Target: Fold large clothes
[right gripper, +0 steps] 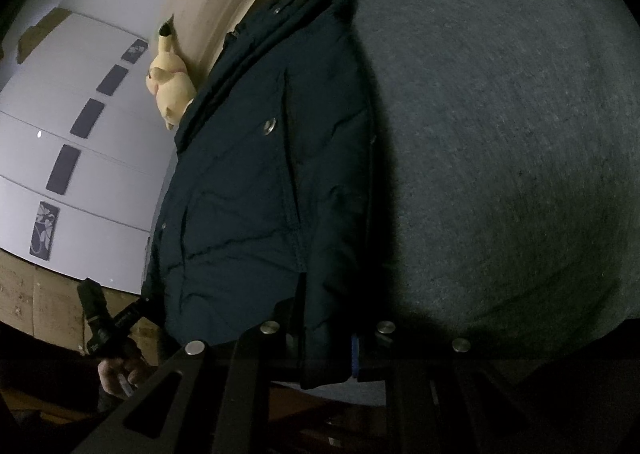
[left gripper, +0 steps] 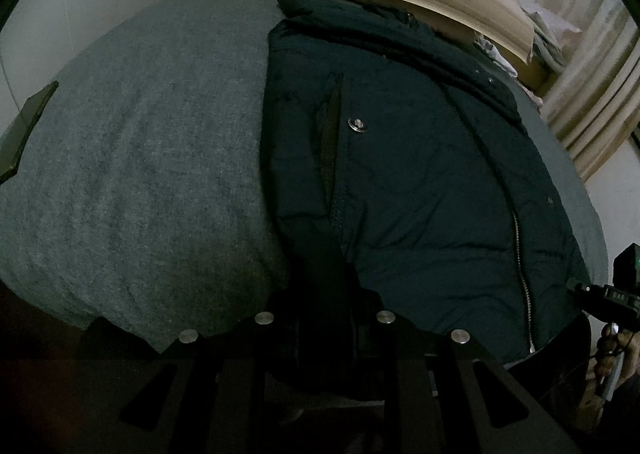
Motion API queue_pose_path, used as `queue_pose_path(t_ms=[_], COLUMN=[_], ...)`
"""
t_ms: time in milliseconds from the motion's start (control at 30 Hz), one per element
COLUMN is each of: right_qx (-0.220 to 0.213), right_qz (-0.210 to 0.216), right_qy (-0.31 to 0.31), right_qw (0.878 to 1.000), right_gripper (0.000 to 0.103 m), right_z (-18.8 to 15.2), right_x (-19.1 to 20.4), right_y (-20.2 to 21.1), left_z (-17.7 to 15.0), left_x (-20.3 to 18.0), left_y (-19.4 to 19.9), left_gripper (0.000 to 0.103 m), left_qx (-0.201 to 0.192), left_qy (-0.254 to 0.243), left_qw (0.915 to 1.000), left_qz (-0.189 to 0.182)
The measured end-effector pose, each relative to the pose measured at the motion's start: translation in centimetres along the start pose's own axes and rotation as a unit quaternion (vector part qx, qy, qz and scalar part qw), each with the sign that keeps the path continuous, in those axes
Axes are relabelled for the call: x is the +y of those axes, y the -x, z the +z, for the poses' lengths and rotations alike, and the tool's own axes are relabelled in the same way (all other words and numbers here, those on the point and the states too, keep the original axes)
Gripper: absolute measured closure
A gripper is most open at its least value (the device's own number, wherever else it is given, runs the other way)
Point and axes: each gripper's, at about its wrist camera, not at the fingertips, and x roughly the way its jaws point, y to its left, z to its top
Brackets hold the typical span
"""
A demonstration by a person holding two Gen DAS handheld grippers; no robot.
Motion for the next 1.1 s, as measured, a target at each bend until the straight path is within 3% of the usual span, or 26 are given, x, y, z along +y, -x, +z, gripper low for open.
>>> queue_pose_path(t_ms=[133,233,333,467,600,667,800,1000,1100], right_qx=[0.000,-0.002,-0.009,-0.040,-0.088,-0.113,-0.136,-0.125,-0.122], right_qz=[0.012,0.035,0.052,0.042,-0.006,-0.039,-0.049,-0.024,-0.025], right_qy=[-0.014,-0.041,-0.073,-0.102,-0.096,-0.081,-0.043,-0.019,-0.043], right_qw=[1.000,0.999,0.996,0.993,0.991,0.990,0.989,0.992,0.991], right_gripper=[0.086,0.080,0.071,0.043,0.036,0.035,0.035,0.035,0.035], right_z=[0.2,0.2,0.2,0.7,3.7,7.3,15.4,29.2,34.4], right_x=[-0.5,-1.5,-2.5,-3.6,-3.7,-3.0,-1.0,1.5,0.9], right_y=[-0.2,0.0,0.7,3.4,6.6,7.1,4.9,-3.2,-6.7], left_z=[-0.2,-0.2,-0.2,0.8,4.9,8.1,16.4,27.3,30.4], left_x=[0.3,1.5,3.0,5.5,7.7,7.9,5.7,1.9,1.5], left_y=[0.1,0.3,1.1,3.5,4.8,4.1,0.2,-7.8,-10.9], left_gripper=[0.084,0.073,0.055,0.050,0.045,0.044,0.042,0.042,0.042], left_qx=[-0.003,-0.002,0.006,-0.015,-0.055,-0.067,-0.092,-0.092,-0.086], left_qy=[0.012,0.043,0.080,0.111,0.117,0.109,0.053,-0.020,-0.013], left_qw=[0.9999,0.9987,0.9962,0.9937,0.9912,0.9910,0.9938,0.9948,0.9950], left_qz=[-0.010,-0.026,-0.034,-0.008,0.029,0.040,0.034,0.039,0.049])
